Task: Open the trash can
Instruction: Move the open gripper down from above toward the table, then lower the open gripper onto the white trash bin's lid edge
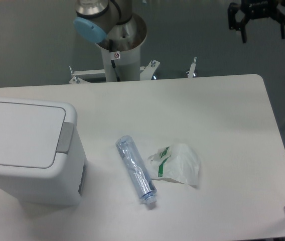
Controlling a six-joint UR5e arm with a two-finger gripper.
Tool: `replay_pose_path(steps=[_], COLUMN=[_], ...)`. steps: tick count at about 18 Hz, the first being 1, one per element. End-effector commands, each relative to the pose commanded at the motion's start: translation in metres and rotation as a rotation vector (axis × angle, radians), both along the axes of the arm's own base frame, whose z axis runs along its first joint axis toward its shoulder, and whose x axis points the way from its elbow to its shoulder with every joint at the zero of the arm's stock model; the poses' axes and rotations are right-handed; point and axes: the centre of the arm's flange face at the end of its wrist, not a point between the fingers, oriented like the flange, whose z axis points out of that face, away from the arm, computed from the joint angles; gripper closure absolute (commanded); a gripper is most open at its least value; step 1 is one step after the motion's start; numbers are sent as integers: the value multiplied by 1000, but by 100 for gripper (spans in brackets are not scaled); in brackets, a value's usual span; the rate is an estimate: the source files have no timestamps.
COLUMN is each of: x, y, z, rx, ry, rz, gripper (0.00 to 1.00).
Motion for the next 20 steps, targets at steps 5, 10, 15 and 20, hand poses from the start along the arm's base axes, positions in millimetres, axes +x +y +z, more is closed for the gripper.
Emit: replay_pose_path(steps=[5,10,15,20], x=[2,16,45,80], y=[6,17,66,120], z=[-1,6,15,16], rx=[14,134,332,470], ry=[-5,-23,-102,-210], rz=[-12,52,228,358], gripper=[0,0,0,0])
